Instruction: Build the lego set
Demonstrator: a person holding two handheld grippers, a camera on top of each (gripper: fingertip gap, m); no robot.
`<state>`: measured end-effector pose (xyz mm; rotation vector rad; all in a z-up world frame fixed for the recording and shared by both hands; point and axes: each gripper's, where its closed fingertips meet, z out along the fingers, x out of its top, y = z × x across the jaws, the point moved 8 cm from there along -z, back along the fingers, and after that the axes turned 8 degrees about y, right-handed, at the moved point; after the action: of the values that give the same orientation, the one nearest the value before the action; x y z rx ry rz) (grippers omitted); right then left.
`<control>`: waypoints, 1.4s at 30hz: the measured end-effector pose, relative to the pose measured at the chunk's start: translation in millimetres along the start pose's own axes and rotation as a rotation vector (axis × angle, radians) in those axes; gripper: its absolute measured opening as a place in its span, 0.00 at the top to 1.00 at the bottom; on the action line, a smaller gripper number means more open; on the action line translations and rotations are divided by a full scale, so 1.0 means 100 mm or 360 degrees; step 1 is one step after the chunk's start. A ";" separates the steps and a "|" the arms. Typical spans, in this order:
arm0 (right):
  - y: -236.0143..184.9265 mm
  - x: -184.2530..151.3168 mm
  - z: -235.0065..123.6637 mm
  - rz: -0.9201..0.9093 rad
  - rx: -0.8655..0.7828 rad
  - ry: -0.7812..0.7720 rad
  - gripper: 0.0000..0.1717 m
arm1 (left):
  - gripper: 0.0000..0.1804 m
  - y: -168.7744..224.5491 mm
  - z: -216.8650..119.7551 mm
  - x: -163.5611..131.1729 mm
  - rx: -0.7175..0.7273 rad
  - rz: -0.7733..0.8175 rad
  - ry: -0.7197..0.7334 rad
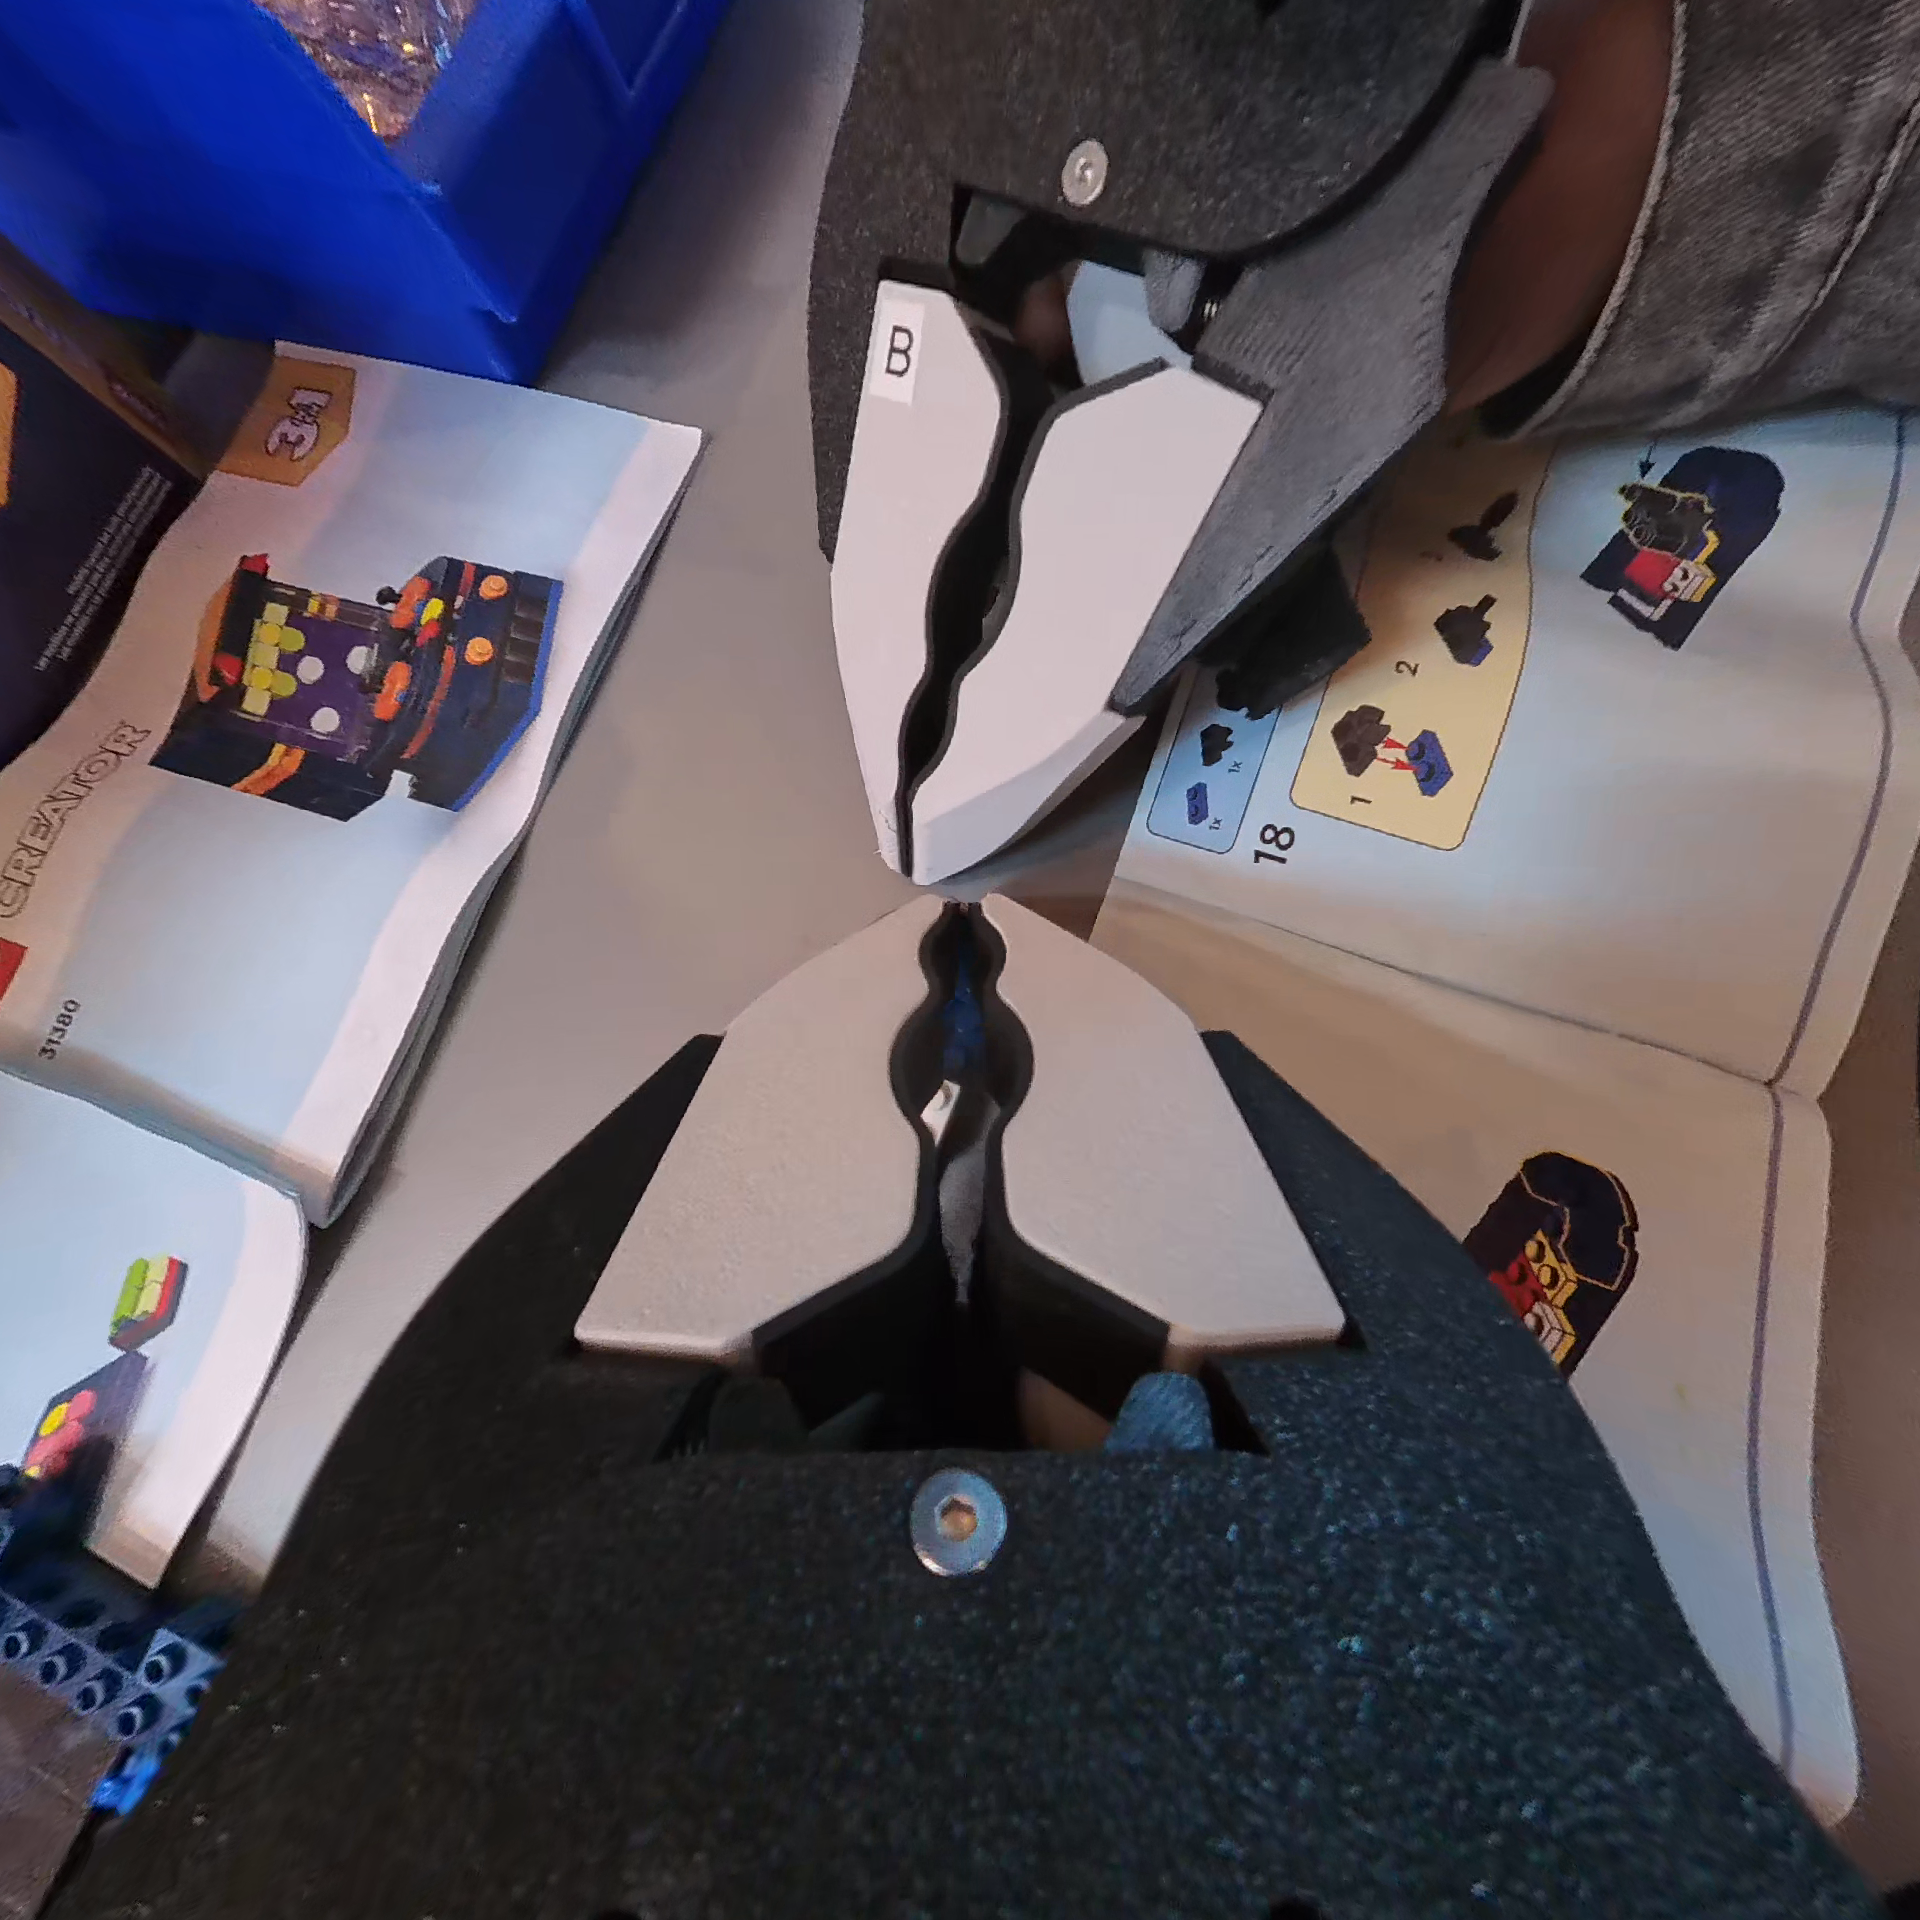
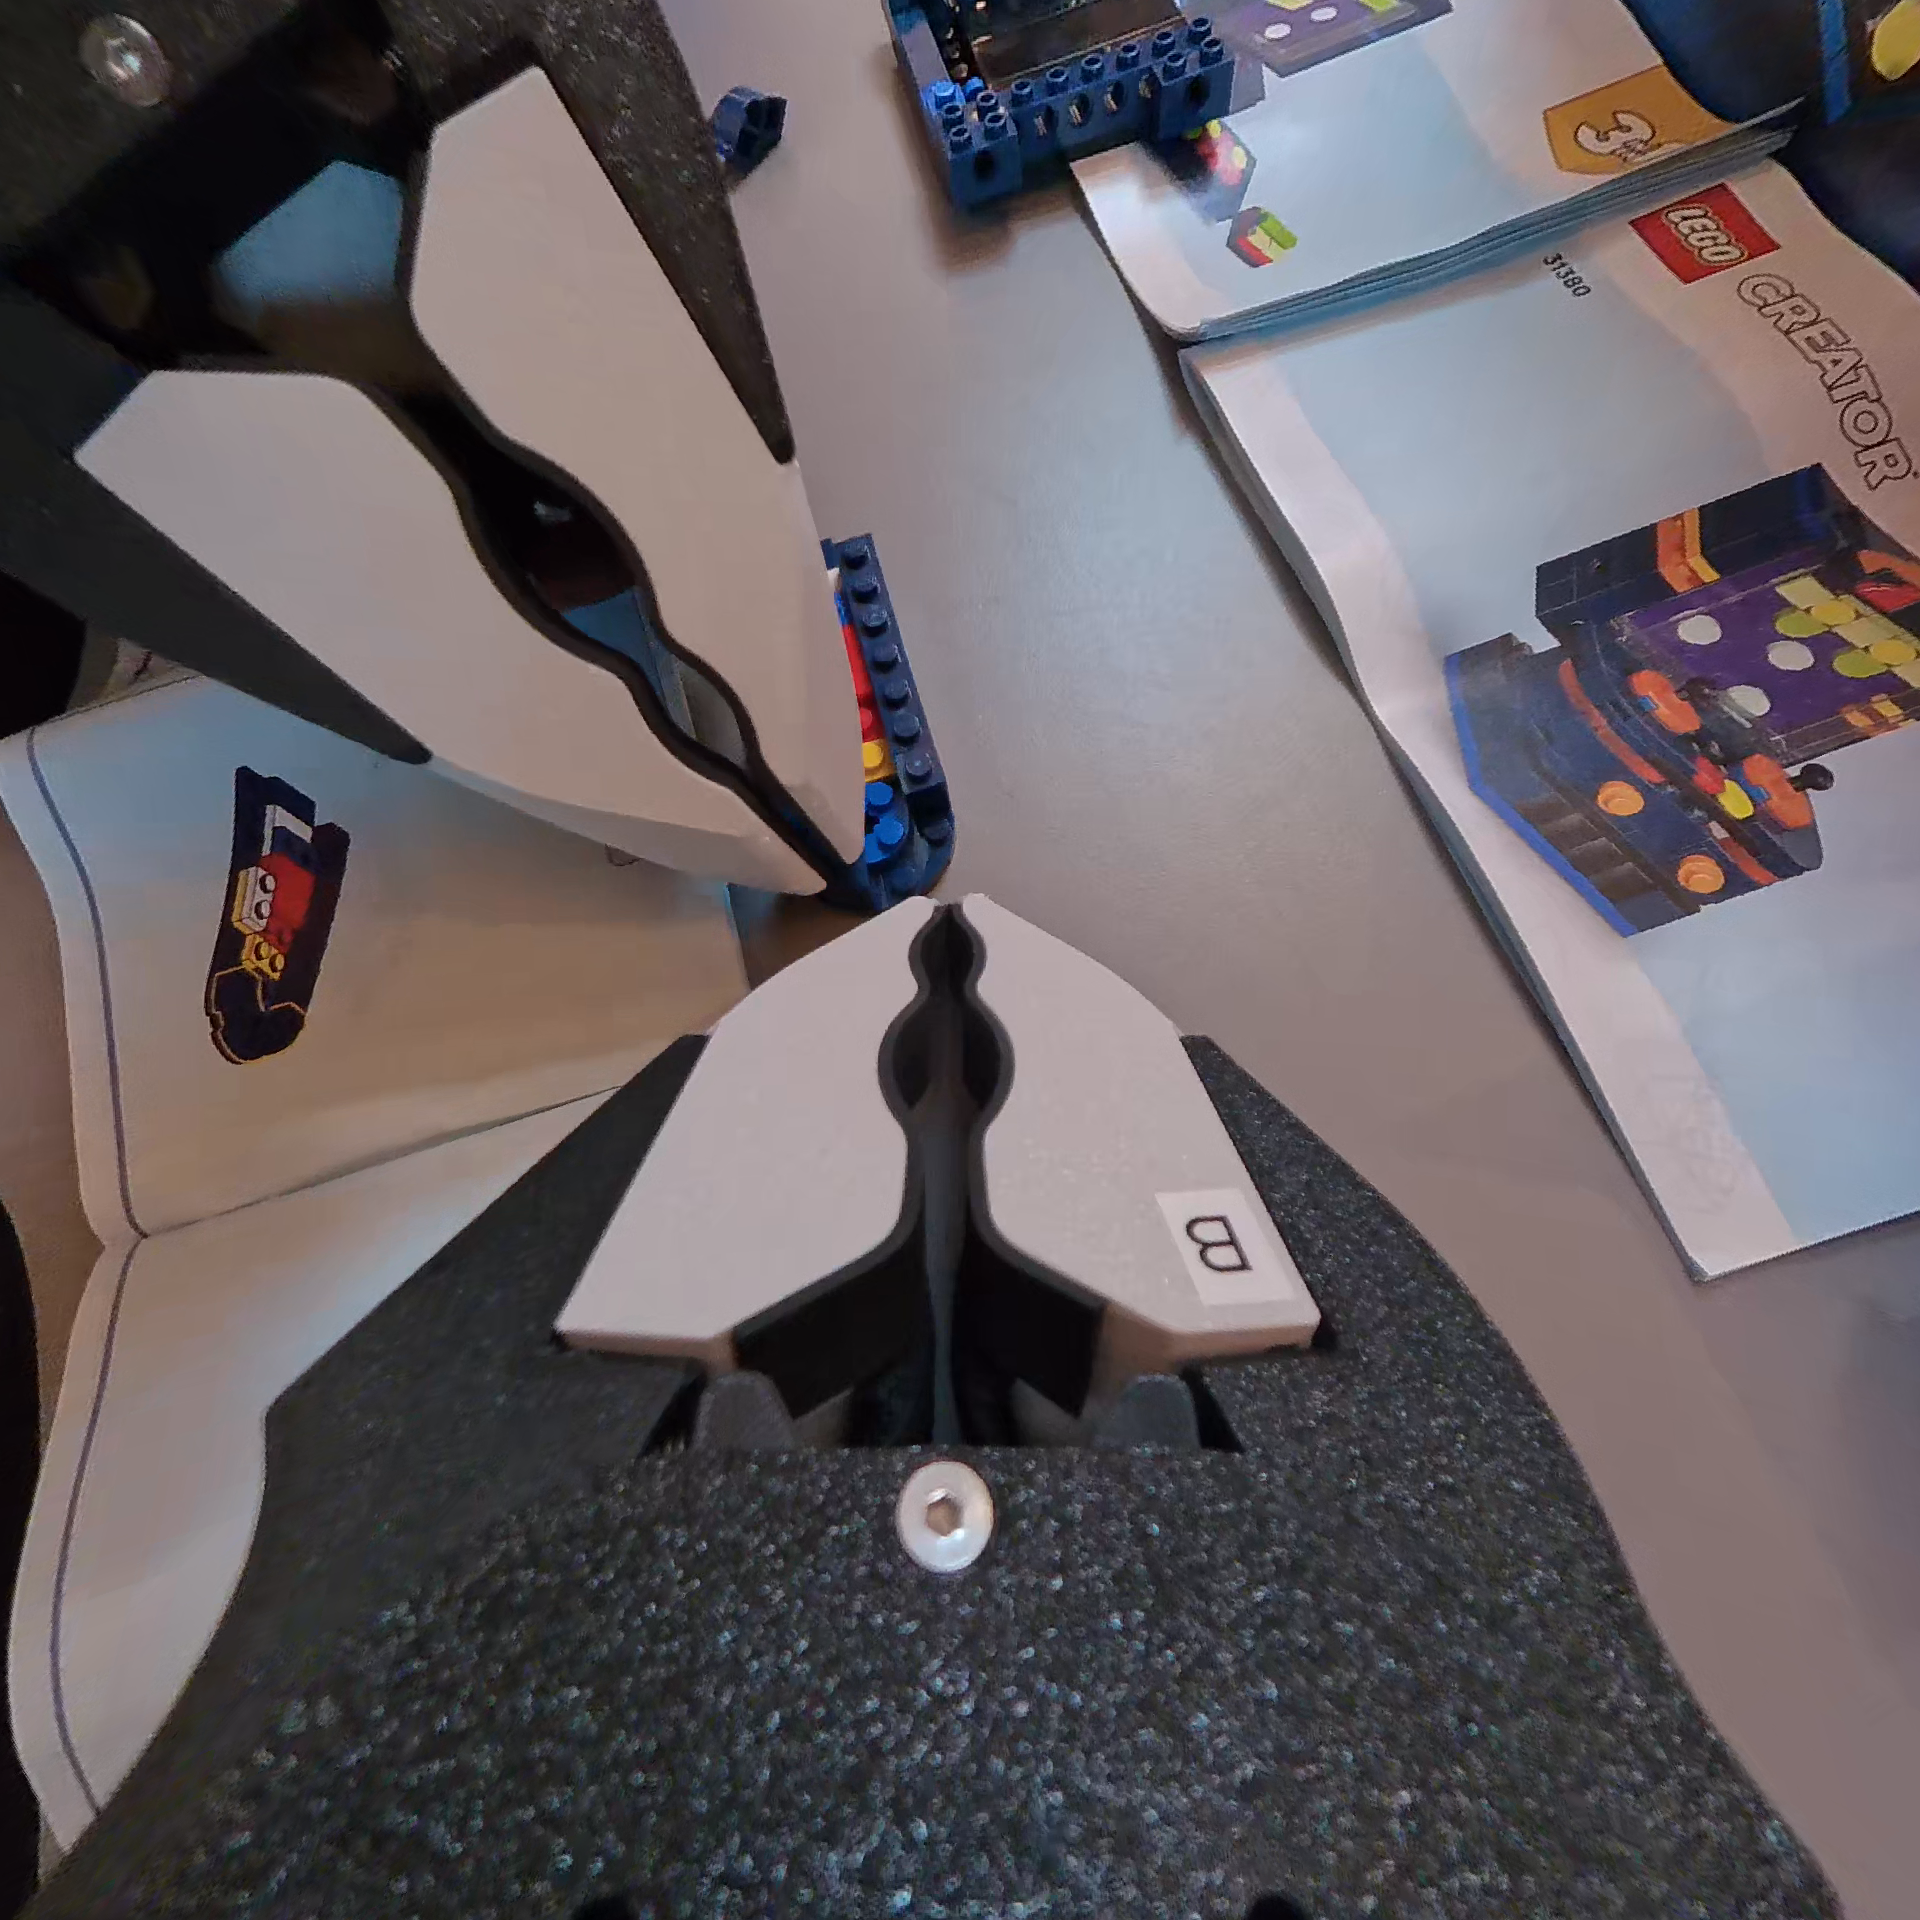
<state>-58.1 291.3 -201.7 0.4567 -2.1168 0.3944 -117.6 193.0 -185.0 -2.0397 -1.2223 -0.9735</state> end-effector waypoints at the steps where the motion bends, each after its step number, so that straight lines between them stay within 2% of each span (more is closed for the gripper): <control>1: 0.00 0.00 0.00 0.0000 0.0000 0.0000 1.00 | 1.00 -0.01 0.00 -0.01 -0.0005 -0.0009 0.0010; 18: -0.01 0.00 0.00 -0.0021 -0.0005 -0.0001 1.00 | 1.00 0.02 0.00 -0.05 0.0012 0.0157 0.0058; 31: -0.02 0.00 0.00 -0.0036 -0.0002 -0.0003 1.00 | 1.00 0.06 0.00 -0.08 0.0098 0.0124 0.0114; 35: -0.02 0.00 0.00 -0.0038 -0.0004 -0.0002 1.00 | 1.00 0.04 0.00 -0.09 0.0070 0.0019 0.0146; 39: -0.02 0.00 0.00 -0.0024 0.0006 -0.0001 1.00 | 0.99 -0.01 -0.02 -0.06 -0.0071 -0.0109 0.0102; 42: -0.01 0.00 0.00 -0.0007 0.0020 0.0001 0.99 | 0.97 -0.03 -0.10 0.02 -0.0046 -0.0121 0.0212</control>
<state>-57.3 290.6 -201.5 0.4682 -2.1135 0.4051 -122.8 187.7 -177.1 -1.9288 -1.2283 -1.1501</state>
